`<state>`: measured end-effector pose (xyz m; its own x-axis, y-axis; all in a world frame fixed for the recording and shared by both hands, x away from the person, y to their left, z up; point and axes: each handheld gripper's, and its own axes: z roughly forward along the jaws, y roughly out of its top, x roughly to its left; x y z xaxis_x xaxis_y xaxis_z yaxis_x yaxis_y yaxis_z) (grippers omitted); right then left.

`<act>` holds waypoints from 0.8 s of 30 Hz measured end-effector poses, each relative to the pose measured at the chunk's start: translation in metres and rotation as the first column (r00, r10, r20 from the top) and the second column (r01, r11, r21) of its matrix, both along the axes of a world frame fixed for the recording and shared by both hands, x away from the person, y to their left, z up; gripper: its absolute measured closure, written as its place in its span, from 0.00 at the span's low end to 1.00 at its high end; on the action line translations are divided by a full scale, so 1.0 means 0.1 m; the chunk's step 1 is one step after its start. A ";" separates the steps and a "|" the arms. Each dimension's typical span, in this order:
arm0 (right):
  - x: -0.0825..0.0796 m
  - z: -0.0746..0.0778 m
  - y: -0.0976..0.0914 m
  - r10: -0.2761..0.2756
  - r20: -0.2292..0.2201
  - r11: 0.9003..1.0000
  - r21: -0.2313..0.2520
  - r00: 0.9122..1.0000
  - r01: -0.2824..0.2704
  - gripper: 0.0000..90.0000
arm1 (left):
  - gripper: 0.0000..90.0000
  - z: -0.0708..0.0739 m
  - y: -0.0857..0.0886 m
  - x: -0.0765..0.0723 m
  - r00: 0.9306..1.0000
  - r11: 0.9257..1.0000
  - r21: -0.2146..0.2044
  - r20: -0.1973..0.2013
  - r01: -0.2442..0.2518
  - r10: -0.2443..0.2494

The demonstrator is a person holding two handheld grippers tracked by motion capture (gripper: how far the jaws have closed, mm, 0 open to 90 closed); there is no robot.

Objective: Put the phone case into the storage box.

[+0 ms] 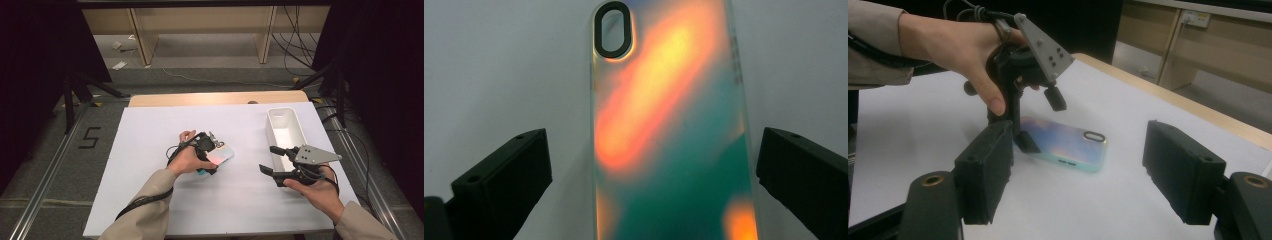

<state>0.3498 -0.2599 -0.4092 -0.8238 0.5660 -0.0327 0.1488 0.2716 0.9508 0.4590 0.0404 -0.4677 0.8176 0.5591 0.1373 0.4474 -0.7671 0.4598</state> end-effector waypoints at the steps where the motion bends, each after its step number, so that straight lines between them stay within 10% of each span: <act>1: 0.00 0.00 0.00 0.001 0.000 1.000 -0.003 1.000 -0.001 0.32 | 0.00 0.00 0.00 0.00 1.000 1.000 0.000 0.000 0.000 0.000; 24: -0.01 0.00 0.01 0.008 -0.001 1.000 -0.008 1.000 -0.008 0.32 | 0.00 -0.06 -0.06 0.14 0.996 0.999 0.035 -0.083 0.028 -0.025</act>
<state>0.3492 -0.2590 -0.4092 -0.8284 0.5590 -0.0358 0.1479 0.2800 0.9485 0.4727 0.0342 -0.4740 0.8413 0.5331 0.0890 0.4619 -0.7947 0.3938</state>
